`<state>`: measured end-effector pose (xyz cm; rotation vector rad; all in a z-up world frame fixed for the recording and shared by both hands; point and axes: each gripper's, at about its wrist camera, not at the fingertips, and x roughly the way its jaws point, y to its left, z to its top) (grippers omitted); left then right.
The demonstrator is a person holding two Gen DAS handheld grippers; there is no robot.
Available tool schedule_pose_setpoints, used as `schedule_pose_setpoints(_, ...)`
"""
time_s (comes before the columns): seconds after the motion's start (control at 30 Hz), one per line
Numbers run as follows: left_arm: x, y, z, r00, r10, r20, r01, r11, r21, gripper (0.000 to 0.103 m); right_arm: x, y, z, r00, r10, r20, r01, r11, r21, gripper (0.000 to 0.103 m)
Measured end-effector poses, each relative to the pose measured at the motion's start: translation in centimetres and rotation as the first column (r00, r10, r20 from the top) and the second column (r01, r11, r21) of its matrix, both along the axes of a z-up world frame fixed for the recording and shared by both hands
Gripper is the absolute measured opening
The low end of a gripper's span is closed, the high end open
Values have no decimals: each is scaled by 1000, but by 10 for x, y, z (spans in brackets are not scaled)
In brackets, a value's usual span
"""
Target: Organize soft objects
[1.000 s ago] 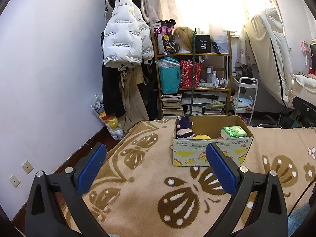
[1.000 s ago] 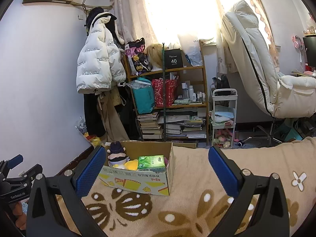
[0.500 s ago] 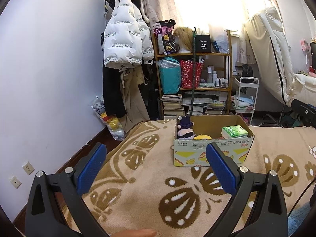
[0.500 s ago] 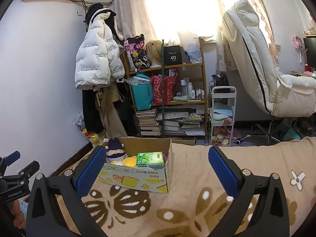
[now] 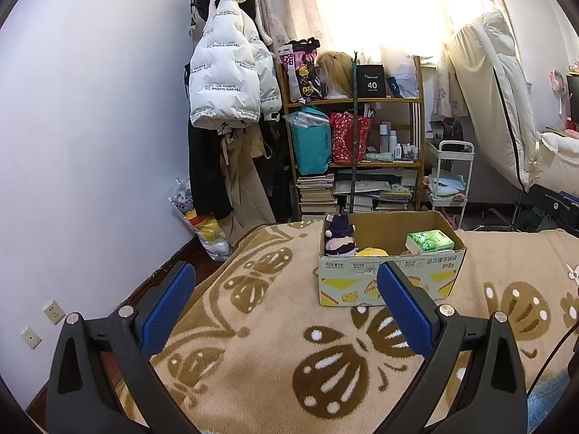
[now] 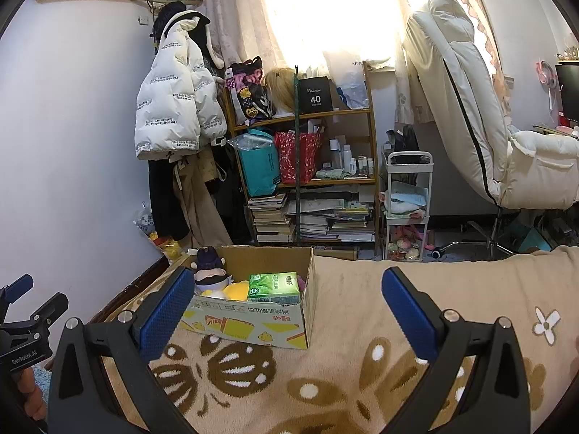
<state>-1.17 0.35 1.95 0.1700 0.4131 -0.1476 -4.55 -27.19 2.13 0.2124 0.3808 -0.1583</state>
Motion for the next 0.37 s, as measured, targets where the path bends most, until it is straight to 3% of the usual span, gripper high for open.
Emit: schedule_pose_setpoints(0.37,2,-1,-2,1000,-6,-4,6,1000,4,99,1,-1,1,1000,-1,-2,1,1000,-1,103)
